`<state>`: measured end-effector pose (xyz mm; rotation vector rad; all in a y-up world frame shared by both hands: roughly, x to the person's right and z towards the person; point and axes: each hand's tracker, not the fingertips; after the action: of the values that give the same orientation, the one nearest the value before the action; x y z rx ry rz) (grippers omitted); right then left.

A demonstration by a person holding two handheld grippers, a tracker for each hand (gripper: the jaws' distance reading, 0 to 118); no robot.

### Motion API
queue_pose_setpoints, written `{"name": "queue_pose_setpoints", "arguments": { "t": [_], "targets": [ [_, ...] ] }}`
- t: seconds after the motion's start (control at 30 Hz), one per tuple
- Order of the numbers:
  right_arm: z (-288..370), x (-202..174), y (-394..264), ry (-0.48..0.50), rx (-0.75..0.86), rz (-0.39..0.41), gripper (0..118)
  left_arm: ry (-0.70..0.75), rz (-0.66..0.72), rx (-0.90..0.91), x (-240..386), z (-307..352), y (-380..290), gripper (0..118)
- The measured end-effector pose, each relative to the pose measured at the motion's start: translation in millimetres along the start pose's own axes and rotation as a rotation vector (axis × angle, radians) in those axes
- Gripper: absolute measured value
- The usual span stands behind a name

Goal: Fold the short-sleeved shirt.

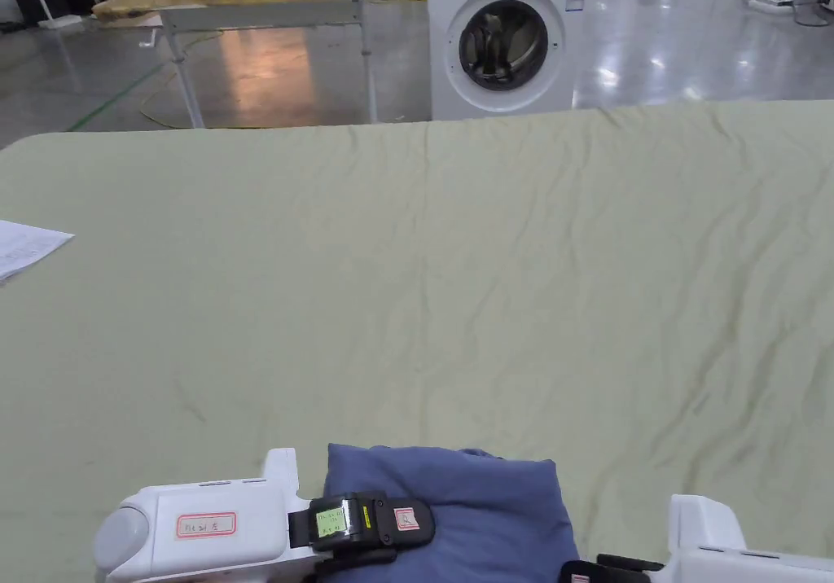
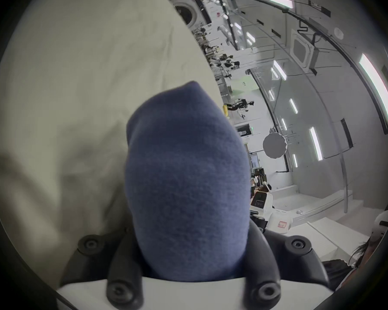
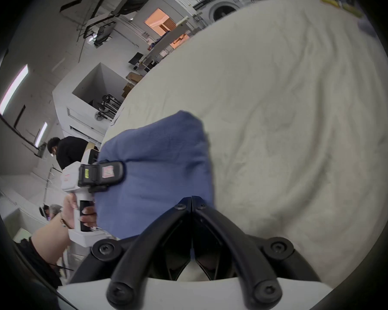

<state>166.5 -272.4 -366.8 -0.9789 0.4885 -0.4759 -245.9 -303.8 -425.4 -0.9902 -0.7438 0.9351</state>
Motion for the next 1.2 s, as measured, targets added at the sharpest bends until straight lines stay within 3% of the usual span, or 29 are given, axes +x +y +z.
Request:
{"name": "queue_pose_setpoints", "arguments": {
  "t": [0.1,0.27,0.4,0.47,0.57,0.63,0.7,0.77,0.83,0.93,1.07,1.13,1.2],
  "targets": [
    [31,-17,-2,-0.014,0.041,0.020,0,0.097,-0.078,0.045,17,61,12,18],
    [89,-34,-5,-0.011,0.094,0.011,0,0.433,-0.141,0.066,15,191,57,18],
    [121,-46,-6,-0.171,0.147,0.106,0,0.712,-0.206,0.046,15,264,86,18],
    [128,-53,-6,-0.226,0.152,0.144,0,0.805,-0.175,0.052,6,293,100,18],
    [128,-54,-6,-0.245,0.149,0.136,0,0.946,-0.180,0.045,-3,312,112,19],
    [124,-55,-7,-0.258,0.162,0.087,0,1.053,-0.223,0.029,-10,316,117,34],
    [123,-58,-6,-0.258,0.219,0.030,0,1.207,-0.303,0.023,-9,321,119,74],
    [123,-65,-2,-0.205,0.246,0.040,0,1.337,-0.443,0.091,-2,330,117,80],
    [123,-71,4,-0.195,0.255,0.054,0,1.363,-0.477,0.172,8,340,112,80],
    [120,-76,9,-0.183,0.259,0.068,0,1.187,-0.389,0.272,20,347,98,80],
    [117,-77,11,-0.178,0.255,0.081,0,1.056,-0.463,0.343,43,315,55,80],
    [116,-77,11,-0.163,0.247,0.079,0,0.957,-0.463,0.349,58,292,33,65],
    [117,-81,12,-0.152,0.247,0.095,0,0.861,-0.506,0.392,65,268,14,15]
  ]
}}
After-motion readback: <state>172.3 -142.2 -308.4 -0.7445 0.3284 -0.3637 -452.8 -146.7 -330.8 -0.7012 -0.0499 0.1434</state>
